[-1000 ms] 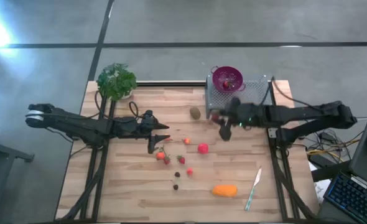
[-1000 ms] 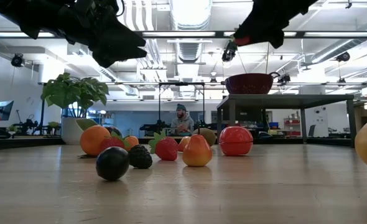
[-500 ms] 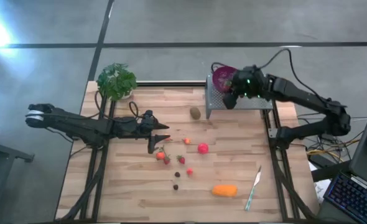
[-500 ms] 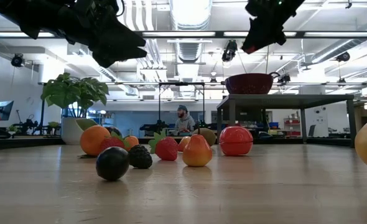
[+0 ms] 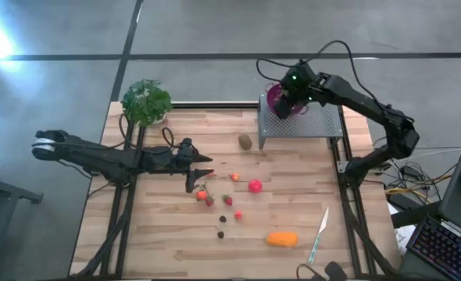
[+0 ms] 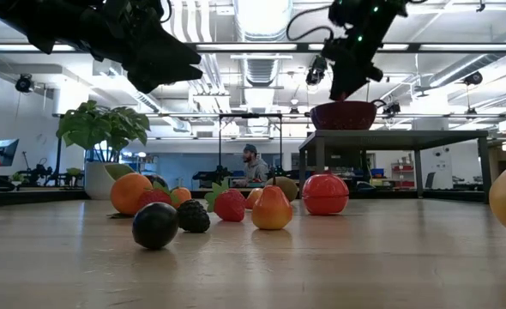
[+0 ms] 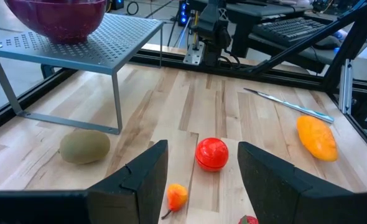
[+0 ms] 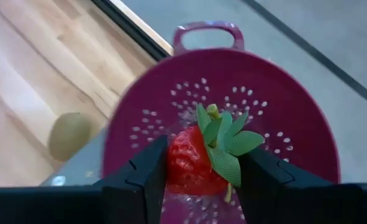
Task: Pick & Place Fruit
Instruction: Put the strawberry into the violet strainer bowl on the shelf
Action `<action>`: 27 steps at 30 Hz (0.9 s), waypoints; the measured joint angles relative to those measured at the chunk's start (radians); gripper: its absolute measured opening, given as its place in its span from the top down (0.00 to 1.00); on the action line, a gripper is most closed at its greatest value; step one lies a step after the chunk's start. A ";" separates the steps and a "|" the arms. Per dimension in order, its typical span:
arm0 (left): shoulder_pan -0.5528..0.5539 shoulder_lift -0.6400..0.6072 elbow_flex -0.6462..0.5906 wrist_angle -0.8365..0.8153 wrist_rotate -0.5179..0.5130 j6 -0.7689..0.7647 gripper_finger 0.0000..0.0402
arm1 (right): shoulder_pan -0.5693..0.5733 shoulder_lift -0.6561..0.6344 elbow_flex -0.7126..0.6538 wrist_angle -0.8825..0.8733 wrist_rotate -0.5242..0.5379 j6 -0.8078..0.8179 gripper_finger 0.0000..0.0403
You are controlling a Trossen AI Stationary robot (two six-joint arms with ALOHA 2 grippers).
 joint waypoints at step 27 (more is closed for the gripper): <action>0.001 0.000 0.000 0.000 0.000 -0.002 0.50 | -0.041 0.147 0.023 -0.038 0.003 -0.019 0.60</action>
